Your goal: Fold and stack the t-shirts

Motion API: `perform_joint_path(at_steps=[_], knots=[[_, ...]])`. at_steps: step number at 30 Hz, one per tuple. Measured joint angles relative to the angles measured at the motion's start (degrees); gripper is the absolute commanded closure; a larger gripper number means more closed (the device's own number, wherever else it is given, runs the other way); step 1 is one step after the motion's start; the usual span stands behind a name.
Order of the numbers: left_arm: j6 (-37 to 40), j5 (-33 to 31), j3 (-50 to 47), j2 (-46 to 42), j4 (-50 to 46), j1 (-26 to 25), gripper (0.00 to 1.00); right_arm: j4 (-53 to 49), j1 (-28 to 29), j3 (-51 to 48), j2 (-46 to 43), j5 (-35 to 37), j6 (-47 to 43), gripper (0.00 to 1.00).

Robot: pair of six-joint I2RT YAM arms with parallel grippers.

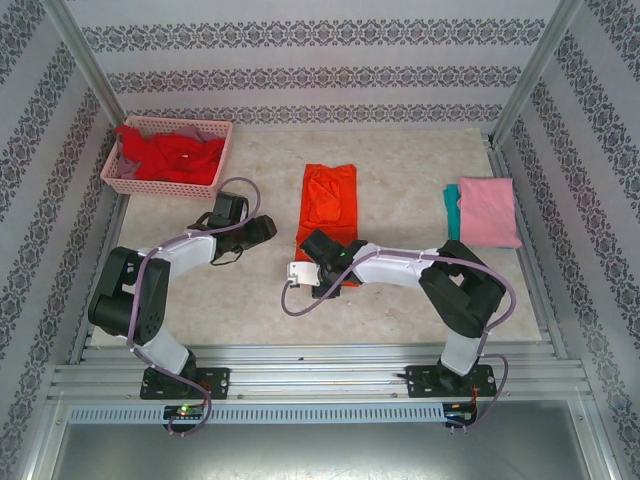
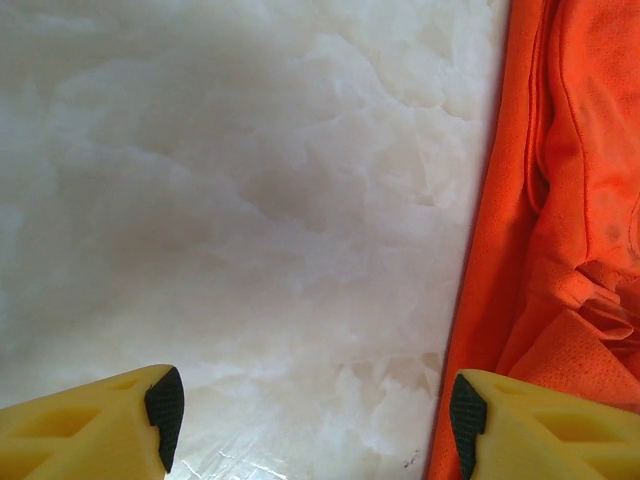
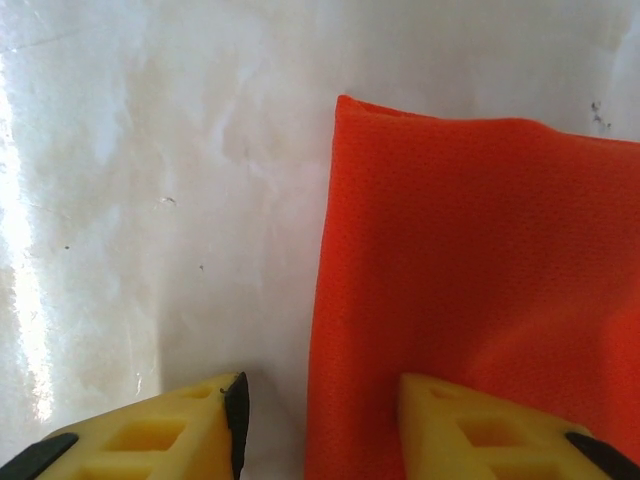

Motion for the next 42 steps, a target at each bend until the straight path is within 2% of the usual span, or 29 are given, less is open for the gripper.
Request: perform_joint_path(at_steps=[8, 23, 27, 31, 34, 42], knots=[[0.5, 0.4, 0.0, 0.0, 0.1, 0.0, 0.28, -0.2, -0.8, -0.6, -3.8, 0.2, -0.6, 0.53], [0.6, 1.1, -0.4, -0.2, 0.4, 0.0, 0.28, 0.3, -2.6, -0.8, 0.2, 0.0, -1.3, 0.47], [0.6, 1.3, -0.5, -0.2, 0.5, 0.0, 0.28, -0.2, -2.5, -0.5, 0.4, -0.2, -1.2, 0.57], [0.6, 1.5, -0.5, -0.2, 0.5, 0.0, 0.28, -1.7, -2.5, 1.2, 1.6, 0.3, -1.4, 0.86], [0.6, 1.5, -0.6, -0.2, 0.5, 0.0, 0.27, -1.5, -2.6, 2.4, 2.1, 0.5, -1.0, 1.00], [0.3, 2.3, -0.6, 0.0, 2.3, -0.8, 0.19, -5.7, -2.6, -0.4, -2.5, -2.7, -0.2, 1.00]])
